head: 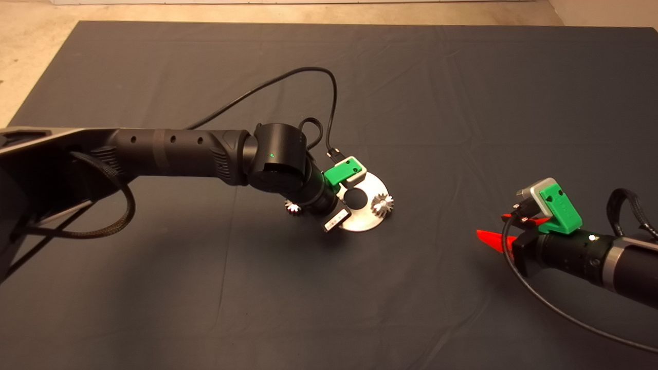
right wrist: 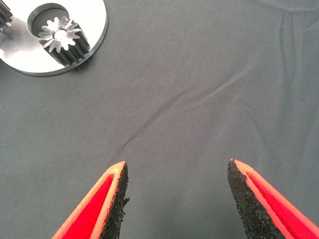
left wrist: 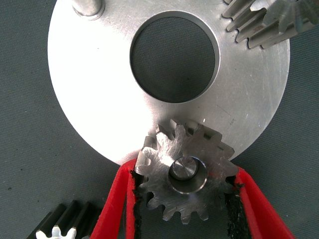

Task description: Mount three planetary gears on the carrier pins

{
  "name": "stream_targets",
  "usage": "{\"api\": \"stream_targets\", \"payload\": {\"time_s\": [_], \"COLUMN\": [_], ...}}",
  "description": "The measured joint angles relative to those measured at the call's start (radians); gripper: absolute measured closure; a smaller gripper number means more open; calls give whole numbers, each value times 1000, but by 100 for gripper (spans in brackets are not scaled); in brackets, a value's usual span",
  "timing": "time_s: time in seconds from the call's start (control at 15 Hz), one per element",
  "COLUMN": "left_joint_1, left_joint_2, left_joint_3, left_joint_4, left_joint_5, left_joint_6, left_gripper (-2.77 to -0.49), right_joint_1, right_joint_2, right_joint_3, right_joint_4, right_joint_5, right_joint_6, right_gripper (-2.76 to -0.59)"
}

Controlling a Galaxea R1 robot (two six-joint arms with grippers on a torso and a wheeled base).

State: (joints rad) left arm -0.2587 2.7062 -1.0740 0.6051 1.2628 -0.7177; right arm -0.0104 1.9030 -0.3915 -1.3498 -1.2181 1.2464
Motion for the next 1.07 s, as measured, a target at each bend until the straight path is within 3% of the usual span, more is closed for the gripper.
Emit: {"api": "stream_targets", "payload": {"time_s": [0.33, 0.47, 1.07], "left_joint_1": [0, 1, 0], "left_joint_2": [0, 0, -5], "left_joint_3": [0, 0, 0], "left_joint_4": [-1, -27, -42], "left_joint_5": [0, 23, 34], "left_joint_6": [0, -1, -2], "left_gripper": [-98, -102, -116], "right_joint_1": [0, 0, 0], "right_joint_2": [0, 0, 0], "right_joint_3": [0, 0, 0], "right_joint_4": [0, 0, 0], "right_joint_5": [0, 0, 0], "right_joint_6": [0, 0, 0], "right_gripper": [-147, -147, -147]}}
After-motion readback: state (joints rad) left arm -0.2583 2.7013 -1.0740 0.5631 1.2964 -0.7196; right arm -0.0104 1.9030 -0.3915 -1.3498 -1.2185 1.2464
